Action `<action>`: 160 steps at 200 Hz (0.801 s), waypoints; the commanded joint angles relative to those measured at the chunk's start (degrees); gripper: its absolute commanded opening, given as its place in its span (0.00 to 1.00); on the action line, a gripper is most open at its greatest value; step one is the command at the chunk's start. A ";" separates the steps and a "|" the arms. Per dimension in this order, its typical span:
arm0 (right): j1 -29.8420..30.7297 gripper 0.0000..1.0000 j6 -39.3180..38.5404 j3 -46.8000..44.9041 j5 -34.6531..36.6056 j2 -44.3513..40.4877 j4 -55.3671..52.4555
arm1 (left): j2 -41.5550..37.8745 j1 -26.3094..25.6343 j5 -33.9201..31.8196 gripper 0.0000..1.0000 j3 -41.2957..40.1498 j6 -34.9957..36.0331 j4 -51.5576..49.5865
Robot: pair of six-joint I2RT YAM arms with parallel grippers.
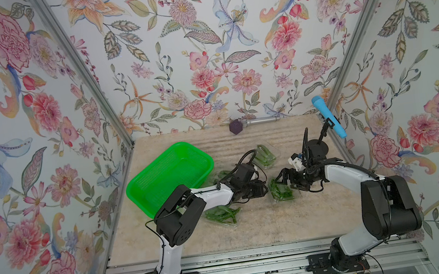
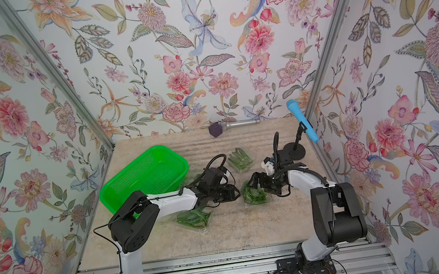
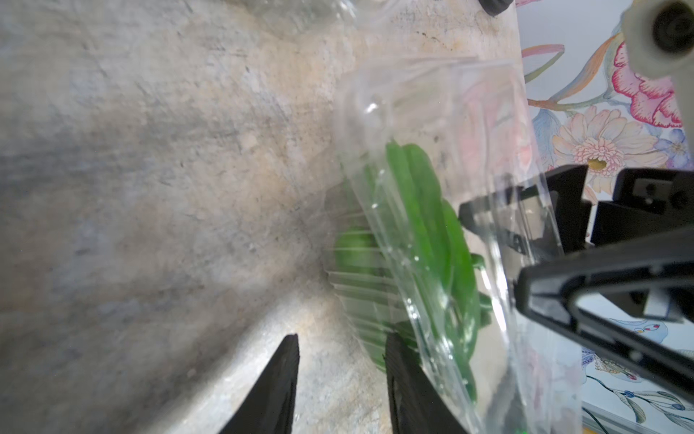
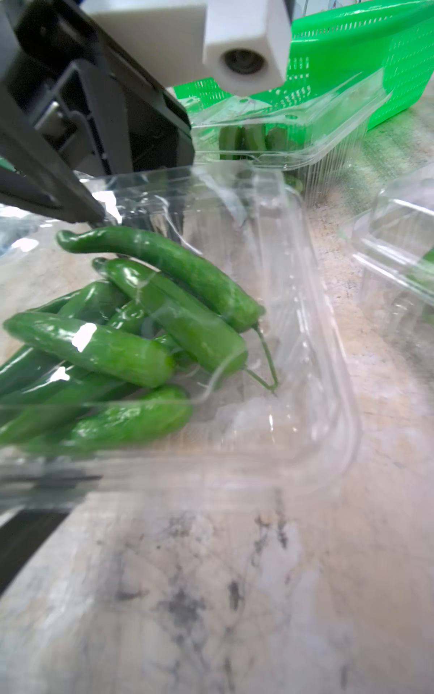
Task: Take small green peppers out of containers
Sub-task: Open the packing box at the center of the board.
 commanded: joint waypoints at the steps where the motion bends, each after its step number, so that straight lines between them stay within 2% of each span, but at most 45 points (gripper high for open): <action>1: 0.02 0.99 -1.24 1.95 -2.07 0.44 -0.16 | -3.21 -1.21 -2.30 0.42 -0.50 0.30 -1.79; 65: 0.02 1.00 -2.47 2.15 0.53 0.61 -1.31 | -2.37 -1.10 -7.40 0.42 1.78 -0.47 -8.68; 109: 0.11 1.00 -2.69 1.65 1.29 1.01 -1.31 | -4.08 -0.33 -9.46 0.43 -0.11 -1.70 -7.87; 160: 0.13 1.00 -2.79 1.99 2.17 0.70 -1.31 | -5.20 1.72 -6.77 0.43 -2.34 -3.78 -1.69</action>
